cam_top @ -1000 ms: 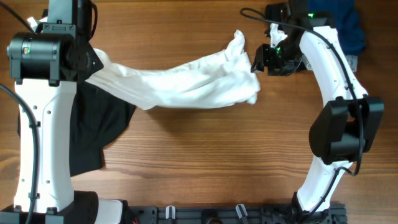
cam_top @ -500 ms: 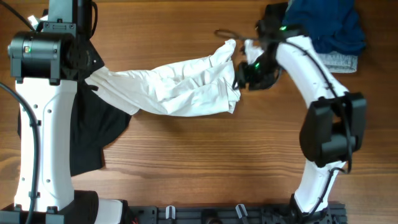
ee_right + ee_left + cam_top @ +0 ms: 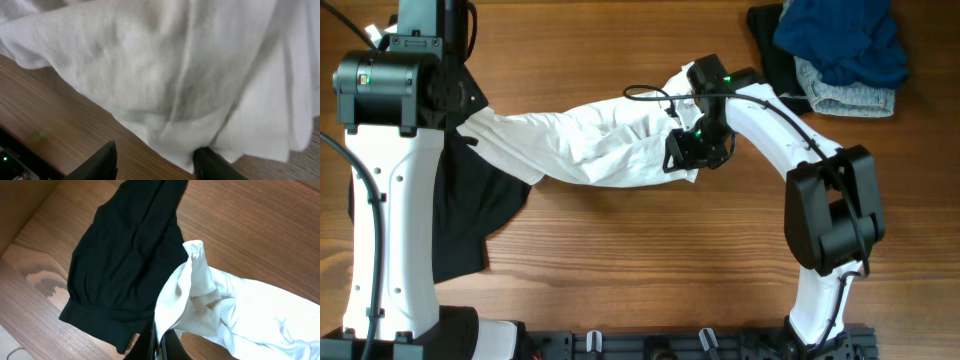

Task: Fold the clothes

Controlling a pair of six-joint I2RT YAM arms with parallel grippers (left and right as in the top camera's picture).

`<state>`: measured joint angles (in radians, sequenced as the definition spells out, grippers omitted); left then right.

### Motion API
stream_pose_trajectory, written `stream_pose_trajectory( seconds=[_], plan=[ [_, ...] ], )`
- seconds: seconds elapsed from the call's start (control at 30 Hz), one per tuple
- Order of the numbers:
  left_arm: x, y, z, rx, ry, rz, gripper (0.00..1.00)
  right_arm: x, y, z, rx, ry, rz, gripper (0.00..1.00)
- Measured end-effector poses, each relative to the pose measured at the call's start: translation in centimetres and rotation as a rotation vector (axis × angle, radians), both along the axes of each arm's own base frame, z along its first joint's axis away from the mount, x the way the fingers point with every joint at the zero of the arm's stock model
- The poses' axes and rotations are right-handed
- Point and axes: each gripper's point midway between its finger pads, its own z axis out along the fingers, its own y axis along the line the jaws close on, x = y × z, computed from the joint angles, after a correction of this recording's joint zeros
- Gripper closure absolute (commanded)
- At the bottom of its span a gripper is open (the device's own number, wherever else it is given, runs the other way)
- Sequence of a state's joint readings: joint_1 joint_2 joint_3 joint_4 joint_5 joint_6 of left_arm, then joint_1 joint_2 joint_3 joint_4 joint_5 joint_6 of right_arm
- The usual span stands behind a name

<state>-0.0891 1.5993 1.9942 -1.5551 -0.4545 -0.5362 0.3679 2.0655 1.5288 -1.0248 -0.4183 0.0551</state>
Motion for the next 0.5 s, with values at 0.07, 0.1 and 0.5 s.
stream_pose_trajectory(
  seconds=[0.07,0.1,0.5],
  plan=[
    [0.0,0.0,0.0,0.0,0.0,0.0,0.96,0.1,0.0,-0.7,-0.009,-0.011,-0.012,0.51],
    [0.0,0.0,0.0,0.0,0.0,0.0,0.96,0.0,-0.1,-1.0,-0.013,-0.01,-0.018,0.51],
    [0.0,0.0,0.0,0.0,0.0,0.0,0.96,-0.2,-0.3,-2.0,-0.024,-0.005,-0.042,0.96]
  ],
)
